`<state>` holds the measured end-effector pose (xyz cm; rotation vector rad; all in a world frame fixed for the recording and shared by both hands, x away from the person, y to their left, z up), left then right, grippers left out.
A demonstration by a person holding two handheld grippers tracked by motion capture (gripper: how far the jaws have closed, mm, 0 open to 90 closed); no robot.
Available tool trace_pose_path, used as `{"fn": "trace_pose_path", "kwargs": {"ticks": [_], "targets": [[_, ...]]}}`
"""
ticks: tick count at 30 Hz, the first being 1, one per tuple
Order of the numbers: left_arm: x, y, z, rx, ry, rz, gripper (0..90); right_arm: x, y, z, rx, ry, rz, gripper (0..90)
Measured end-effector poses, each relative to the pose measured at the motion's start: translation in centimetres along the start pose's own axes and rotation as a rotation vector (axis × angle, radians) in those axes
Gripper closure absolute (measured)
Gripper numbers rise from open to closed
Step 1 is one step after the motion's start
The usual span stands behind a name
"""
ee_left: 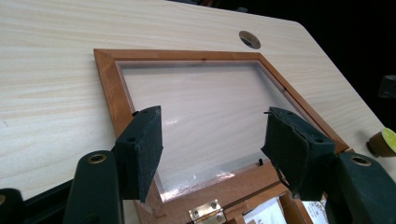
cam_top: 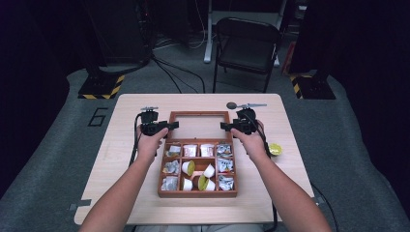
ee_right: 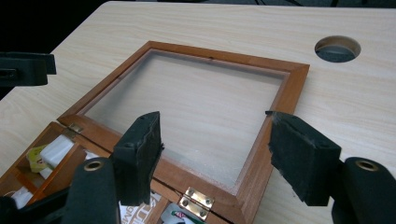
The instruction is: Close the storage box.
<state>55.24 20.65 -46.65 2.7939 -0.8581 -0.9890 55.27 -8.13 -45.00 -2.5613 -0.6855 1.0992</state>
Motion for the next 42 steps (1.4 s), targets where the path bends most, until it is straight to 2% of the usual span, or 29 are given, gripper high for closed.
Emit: {"fn": "trace_pose_path", "kwargs": {"ticks": [1,5,15,17,21,23,25,28,32,36,42], "targets": [[0.2,-0.1,0.0,0.01,-0.008,-0.003,37.0,0.3,0.1,0.1,0.005,-0.002,0.0,34.0],[1.0,-0.4,0.1,0.004,-0.019,-0.009,37.0,1.1,0.4,0.2,0.01,-0.014,0.016,35.3],[2.5,-1.2,0.6,-0.036,-0.02,-0.014,38.7,3.0,0.7,0.8,0.028,-0.036,0.021,38.1],[2.7,-1.3,0.7,-0.054,-0.023,-0.022,38.8,3.4,0.7,0.9,0.024,-0.04,0.027,38.3],[3.1,-1.5,0.8,-0.065,-0.03,-0.034,38.7,4.1,0.9,1.0,0.035,-0.042,0.03,38.4],[3.3,-1.6,1.0,-0.064,-0.038,-0.036,38.4,4.4,1.2,1.1,0.056,-0.046,0.029,38.4],[3.4,-1.7,1.1,-0.058,-0.047,-0.039,38.1,4.7,1.4,1.2,0.057,-0.05,0.033,38.5],[3.5,-1.8,1.3,-0.071,-0.05,-0.036,37.8,4.8,1.6,1.3,0.068,-0.056,0.036,38.4],[3.5,-1.9,1.3,-0.064,-0.055,-0.039,37.9,4.9,2.0,1.3,0.08,-0.049,0.036,38.5],[3.6,-2.1,1.5,-0.065,-0.065,-0.037,38.0,5.1,2.2,1.8,0.105,-0.07,0.045,38.5],[3.5,-2.3,1.6,-0.076,-0.073,-0.042,38.2,5.3,2.4,2.0,0.109,-0.083,0.047,38.4]]}}
Point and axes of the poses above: each handheld gripper's, and its own axes: x roughly forward along the jaws, z roughly out of its underside, y roughly to its right, the point moved 5 cm from there along x, roughly forward along the jaws, and after that the axes turned 12 degrees about x, right-handed, at the moved point
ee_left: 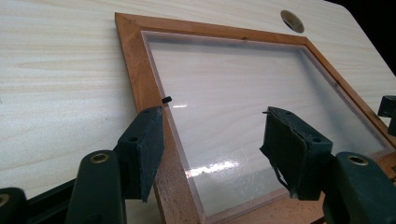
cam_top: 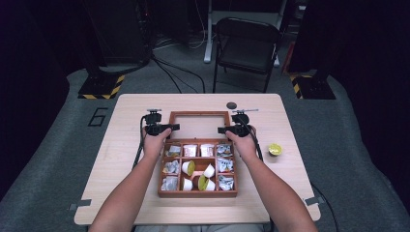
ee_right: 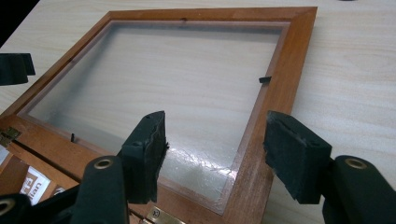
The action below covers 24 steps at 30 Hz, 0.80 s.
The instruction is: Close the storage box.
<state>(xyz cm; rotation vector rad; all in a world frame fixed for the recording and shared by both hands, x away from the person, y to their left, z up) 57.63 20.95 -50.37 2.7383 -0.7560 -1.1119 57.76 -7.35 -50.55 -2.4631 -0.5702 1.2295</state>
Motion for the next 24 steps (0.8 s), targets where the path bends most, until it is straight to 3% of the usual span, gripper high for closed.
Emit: {"fn": "trace_pose_path", "kwargs": {"ticks": [8,14,22,24], "targets": [[-0.1,-0.3,0.3,0.007,-0.011,0.005,38.9,0.0,0.2,0.0,0.016,-0.016,-0.007,38.5],[-0.2,-0.7,0.5,-0.031,-0.022,0.009,38.8,-0.1,0.1,0.1,0.02,-0.02,-0.012,38.4],[0.3,-0.7,1.0,-0.016,-0.044,0.008,36.7,-0.1,0.7,-0.1,0.029,-0.003,-0.013,38.4],[0.3,-0.8,1.3,-0.053,-0.026,0.015,36.7,-0.1,0.7,-0.1,0.027,-0.003,-0.009,38.3]]}}
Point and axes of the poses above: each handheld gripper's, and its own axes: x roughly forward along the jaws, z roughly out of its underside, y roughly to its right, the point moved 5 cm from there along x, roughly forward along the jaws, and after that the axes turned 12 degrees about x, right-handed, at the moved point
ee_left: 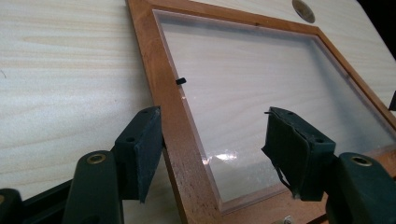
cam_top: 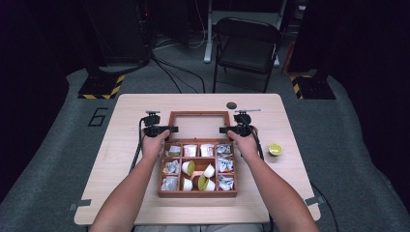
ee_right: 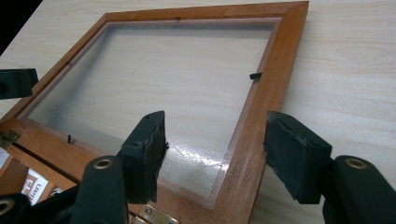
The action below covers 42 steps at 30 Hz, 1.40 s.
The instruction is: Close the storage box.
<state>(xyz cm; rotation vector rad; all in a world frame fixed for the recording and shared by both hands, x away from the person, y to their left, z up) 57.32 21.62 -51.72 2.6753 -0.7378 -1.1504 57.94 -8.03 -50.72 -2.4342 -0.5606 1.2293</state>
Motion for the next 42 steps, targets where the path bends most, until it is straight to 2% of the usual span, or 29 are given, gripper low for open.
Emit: {"fn": "trace_pose_path", "kwargs": {"ticks": [1,4,10,14,19,23,26,27,34,38,42], "targets": [[0.1,-0.2,0.2,-0.007,-0.001,0.003,36.7,0.0,0.0,0.0,-0.001,-0.001,0.001,38.4],[0.2,-0.4,0.5,0.006,-0.016,-0.005,36.7,0.0,0.1,0.0,0.001,-0.002,0.001,38.3],[0.3,0.0,0.3,0.002,-0.005,0.002,36.2,0.0,0.4,0.0,0.003,-0.011,0.011,38.2],[0.3,-0.1,0.5,0.014,-0.02,0.007,36.2,0.1,0.6,0.1,0.017,-0.021,0.013,38.1],[0.5,-0.1,0.5,0.001,-0.017,0.007,36.1,0.3,0.6,0.1,0.012,-0.026,0.008,38.1],[0.6,-0.2,0.7,0.019,-0.03,0.006,36.1,0.4,0.5,0.2,0.008,-0.029,0.015,37.1],[0.7,-0.1,0.7,0.001,-0.029,0.006,35.9,0.6,0.6,0.3,0.014,-0.029,0.016,37.0],[0.7,-0.2,0.8,0.015,-0.034,0.005,35.8,0.6,0.6,0.3,0.018,-0.031,0.016,36.9],[0.9,-0.3,0.9,0.022,-0.035,0.008,35.6,0.8,0.7,0.4,0.016,-0.04,0.019,36.5],[1.0,-0.3,0.9,0.0,-0.035,0.013,35.1,0.9,0.8,0.4,0.015,-0.042,0.02,36.2],[1.1,-0.3,1.0,-0.004,-0.043,0.018,35.1,1.0,0.8,0.4,0.018,-0.043,0.021,35.9]]}}
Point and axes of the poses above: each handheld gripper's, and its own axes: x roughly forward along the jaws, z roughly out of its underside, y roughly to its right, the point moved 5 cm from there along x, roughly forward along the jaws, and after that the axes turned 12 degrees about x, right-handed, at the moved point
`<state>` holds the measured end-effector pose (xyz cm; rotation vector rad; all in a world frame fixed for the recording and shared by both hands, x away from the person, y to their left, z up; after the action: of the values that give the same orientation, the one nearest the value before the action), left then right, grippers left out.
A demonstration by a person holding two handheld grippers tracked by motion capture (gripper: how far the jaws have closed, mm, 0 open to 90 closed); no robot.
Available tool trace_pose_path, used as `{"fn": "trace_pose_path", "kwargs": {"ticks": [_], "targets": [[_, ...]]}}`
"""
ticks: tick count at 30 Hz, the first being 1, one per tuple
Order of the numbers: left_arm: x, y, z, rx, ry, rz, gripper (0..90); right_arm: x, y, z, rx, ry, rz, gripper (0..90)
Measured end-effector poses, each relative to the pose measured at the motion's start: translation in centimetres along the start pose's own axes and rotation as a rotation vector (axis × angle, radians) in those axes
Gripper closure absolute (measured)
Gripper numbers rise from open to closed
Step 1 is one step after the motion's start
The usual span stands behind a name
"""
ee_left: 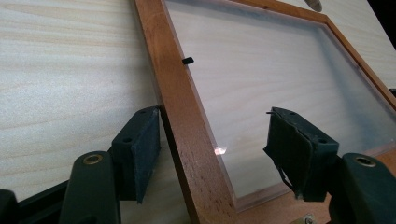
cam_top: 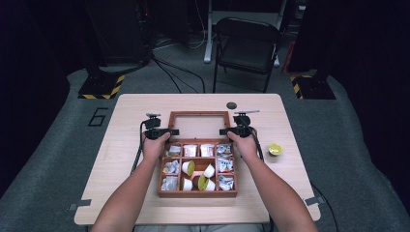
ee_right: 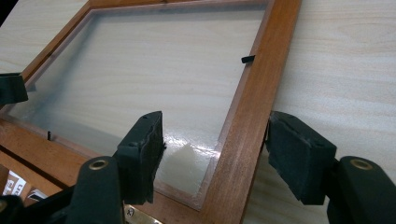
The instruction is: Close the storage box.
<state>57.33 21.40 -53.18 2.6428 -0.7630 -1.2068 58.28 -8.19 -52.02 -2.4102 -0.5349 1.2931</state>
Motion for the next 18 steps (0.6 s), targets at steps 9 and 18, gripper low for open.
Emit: {"fn": "trace_pose_path", "kwargs": {"ticks": [9,18], "targets": [[0.21,0.09,0.02,-0.012,0.004,0.014,34.4,0.06,0.02,-0.01,0.006,0.0,-0.005,35.5],[0.14,-0.01,-0.02,-0.004,0.001,0.018,34.9,0.33,0.16,0.08,0.016,-0.014,-0.006,35.2]]}}
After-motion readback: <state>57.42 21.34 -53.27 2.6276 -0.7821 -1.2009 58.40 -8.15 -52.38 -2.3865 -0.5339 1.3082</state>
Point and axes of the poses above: each handheld gripper's, and its own axes: x roughly forward along the jaws, z roughly out of its underside, y roughly to its right, the point moved 5 cm from there along x, roughly forward along the jaws, and after that the axes turned 12 degrees about x, right-handed, at the moved point
